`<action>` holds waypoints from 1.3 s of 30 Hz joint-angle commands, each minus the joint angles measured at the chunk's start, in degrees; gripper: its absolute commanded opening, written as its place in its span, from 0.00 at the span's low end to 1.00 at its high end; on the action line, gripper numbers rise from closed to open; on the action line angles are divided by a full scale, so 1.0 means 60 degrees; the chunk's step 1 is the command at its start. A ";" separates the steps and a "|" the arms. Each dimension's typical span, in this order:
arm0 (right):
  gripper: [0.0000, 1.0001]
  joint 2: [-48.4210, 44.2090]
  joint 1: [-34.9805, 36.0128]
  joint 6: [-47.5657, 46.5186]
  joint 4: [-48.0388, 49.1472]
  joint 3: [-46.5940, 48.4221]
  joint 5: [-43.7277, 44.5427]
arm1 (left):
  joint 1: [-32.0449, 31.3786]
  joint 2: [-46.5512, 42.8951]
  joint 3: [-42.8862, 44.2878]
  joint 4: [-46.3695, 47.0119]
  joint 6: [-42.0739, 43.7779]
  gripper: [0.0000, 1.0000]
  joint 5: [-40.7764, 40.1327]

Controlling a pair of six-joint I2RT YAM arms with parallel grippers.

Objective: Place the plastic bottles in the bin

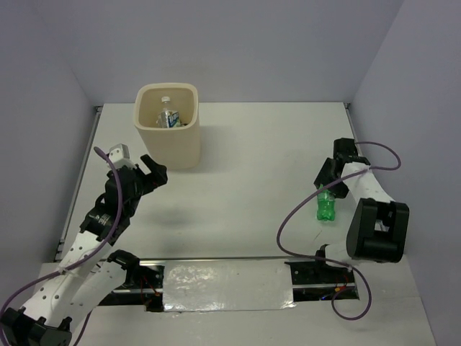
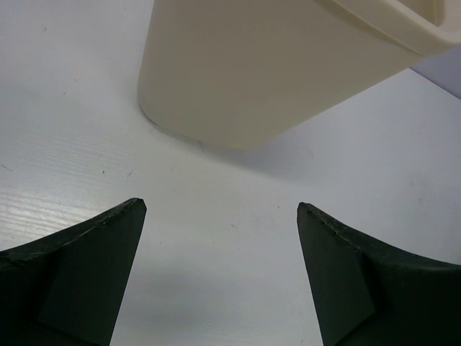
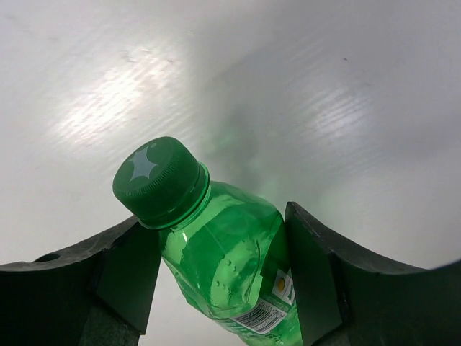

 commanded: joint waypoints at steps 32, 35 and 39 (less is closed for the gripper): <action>0.17 0.6342 0.8533 -0.1093 0.8279 1.3189 -0.2828 | 0.0042 -0.0575 0.0057 -0.0531 -0.0272 0.99 -0.1050; 0.32 0.7116 0.8665 -0.1298 0.8267 1.3745 -0.2493 | 0.0042 -0.0531 0.0086 -0.0517 -0.0272 0.99 -0.1064; 0.65 0.7823 0.8724 -0.1707 0.7668 1.4390 -0.2315 | 0.0056 -0.0487 0.0115 -0.0590 -0.0272 0.99 -0.1035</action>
